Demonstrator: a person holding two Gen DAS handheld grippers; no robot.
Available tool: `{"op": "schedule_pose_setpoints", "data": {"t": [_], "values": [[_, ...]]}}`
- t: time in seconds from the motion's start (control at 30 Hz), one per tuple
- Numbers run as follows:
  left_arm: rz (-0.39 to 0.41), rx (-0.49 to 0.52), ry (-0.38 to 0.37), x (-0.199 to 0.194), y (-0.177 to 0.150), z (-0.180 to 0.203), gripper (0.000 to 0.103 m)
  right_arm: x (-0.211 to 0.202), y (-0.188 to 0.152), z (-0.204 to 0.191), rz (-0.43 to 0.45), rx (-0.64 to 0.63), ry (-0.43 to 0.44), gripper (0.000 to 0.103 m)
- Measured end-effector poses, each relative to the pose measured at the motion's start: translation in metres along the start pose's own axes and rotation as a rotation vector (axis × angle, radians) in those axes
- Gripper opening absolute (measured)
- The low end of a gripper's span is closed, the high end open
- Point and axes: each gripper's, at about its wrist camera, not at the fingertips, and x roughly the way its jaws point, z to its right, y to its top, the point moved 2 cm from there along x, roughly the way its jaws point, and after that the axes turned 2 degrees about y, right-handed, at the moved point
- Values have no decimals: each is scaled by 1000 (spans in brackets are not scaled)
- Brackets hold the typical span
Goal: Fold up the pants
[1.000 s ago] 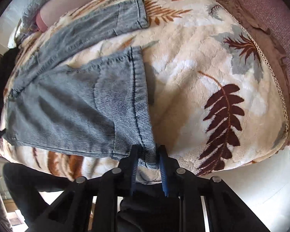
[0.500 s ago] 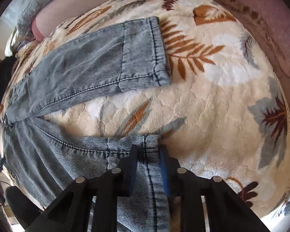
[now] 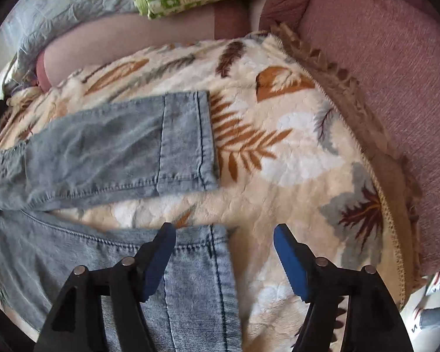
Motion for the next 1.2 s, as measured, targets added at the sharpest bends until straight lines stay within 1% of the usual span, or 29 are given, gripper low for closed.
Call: {"op": "schedule_pose_setpoints", "data": {"t": [0.07,0.1,0.17,0.2,0.27,0.33,0.37,0.4,0.43,0.47,0.53,0.67,0.73,0.77,0.8,0.83,0.93,1.0,1.03,1.07,1.1,1.13,1.2], "values": [[22,-61,-71,3,34,-3,84,-4,22,2,26,57,79,73],[23,-98,-116,10,53,-5,84,-2,31,2,23,87,121,73],[6,-161,-201,32,90,-2,84,14,55,1,4,141,173,73],[-8,-179,-222,44,107,1,84,23,67,-1,-6,159,197,73],[-41,-192,-232,74,138,8,84,42,87,-2,-31,199,217,73],[-66,-196,-224,104,161,13,83,60,104,-4,-43,219,242,73],[-81,-201,-215,118,168,15,78,67,112,-5,-47,218,245,73],[-94,-210,-209,130,173,15,73,73,118,-6,-56,211,246,73],[-117,-216,-211,141,177,14,61,81,125,-5,-66,208,245,73],[-143,-222,-212,152,180,14,53,87,130,-4,-76,203,241,73],[-159,-239,-196,167,184,13,53,98,138,-3,-95,189,240,73],[-161,-277,-201,182,192,11,53,115,149,-1,-113,184,252,73],[-141,-275,-201,182,196,13,51,125,152,-2,-129,179,259,73],[-135,-272,-206,183,197,15,47,129,154,-4,-135,174,253,73],[-140,-266,-211,185,200,18,35,133,155,-5,-140,171,249,72],[-153,-256,-214,188,200,21,26,137,156,-6,-143,172,252,72],[-171,-221,-179,197,198,27,23,147,160,-10,-151,178,255,72],[-165,-216,-157,200,196,28,15,154,162,-14,-172,168,243,72],[-166,-218,-149,200,196,27,9,158,163,-16,-181,164,243,72],[-167,-223,-148,201,197,26,7,162,162,-19,-198,157,240,63],[-170,-224,-147,202,197,25,7,167,161,-22,-225,147,231,51],[-173,-218,-140,202,198,26,6,171,160,-24,-248,138,207,33],[-174,-194,-121,201,199,30,4,173,160,-26,-249,114,161,19]]}}
